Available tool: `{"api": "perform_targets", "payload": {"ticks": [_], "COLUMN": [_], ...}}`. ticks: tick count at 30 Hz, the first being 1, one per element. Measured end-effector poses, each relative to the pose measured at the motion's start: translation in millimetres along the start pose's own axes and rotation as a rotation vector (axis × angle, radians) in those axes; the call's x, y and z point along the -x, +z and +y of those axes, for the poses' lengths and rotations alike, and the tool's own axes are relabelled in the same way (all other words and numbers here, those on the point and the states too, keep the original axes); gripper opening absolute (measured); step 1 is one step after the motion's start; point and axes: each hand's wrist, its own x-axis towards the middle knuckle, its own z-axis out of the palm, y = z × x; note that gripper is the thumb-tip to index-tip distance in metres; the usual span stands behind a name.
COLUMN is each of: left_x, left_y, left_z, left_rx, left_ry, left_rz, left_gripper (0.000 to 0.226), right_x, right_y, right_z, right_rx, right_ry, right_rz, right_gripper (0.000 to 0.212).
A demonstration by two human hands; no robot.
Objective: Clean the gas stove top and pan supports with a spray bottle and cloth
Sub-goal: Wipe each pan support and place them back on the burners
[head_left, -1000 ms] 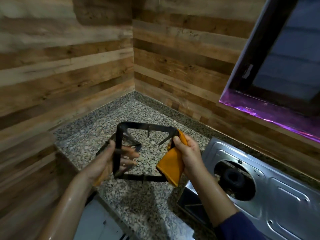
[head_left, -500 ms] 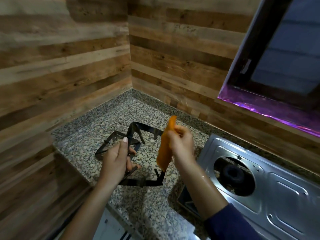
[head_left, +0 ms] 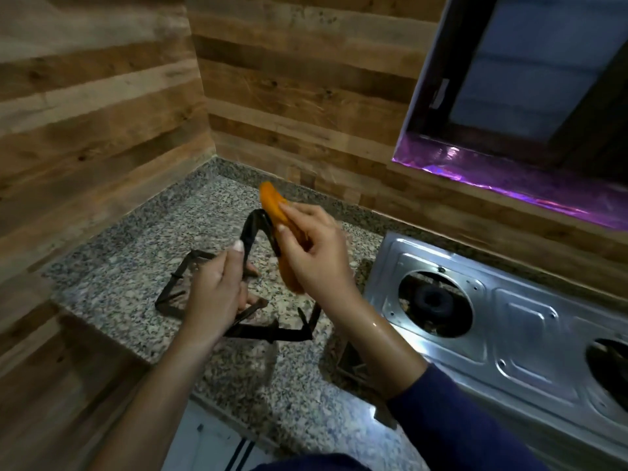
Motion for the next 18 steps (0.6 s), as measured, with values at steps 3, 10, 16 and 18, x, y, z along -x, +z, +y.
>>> {"api": "perform_targets", "payload": {"ticks": [3,10,16,18], "left_x": [-5,9,37,50], "left_y": [18,82,148,172], "left_z": [5,10,24,29], "left_rx": [0.038,0.075,0.194,0.222], "left_ry": [-0.035,-0.039,-0.111,-0.127], "left_rz": [-0.078,-0.375,-0.629,-0.676], "left_gripper": [0.051,0.054,0.054,0.053], "right_x": [4,65,182,223], "right_y": [-10,-86,-185,-226], "right_z": [12,30,41,48], "right_rx": [0.163,0.143,-0.14,-0.144], "right_ry": [-0.047,0.212,0.667,0.711], "right_rz": [-0.04,0.173,0.84,1.124], "right_gripper": [0.034,0.026,0.015,0.018]}}
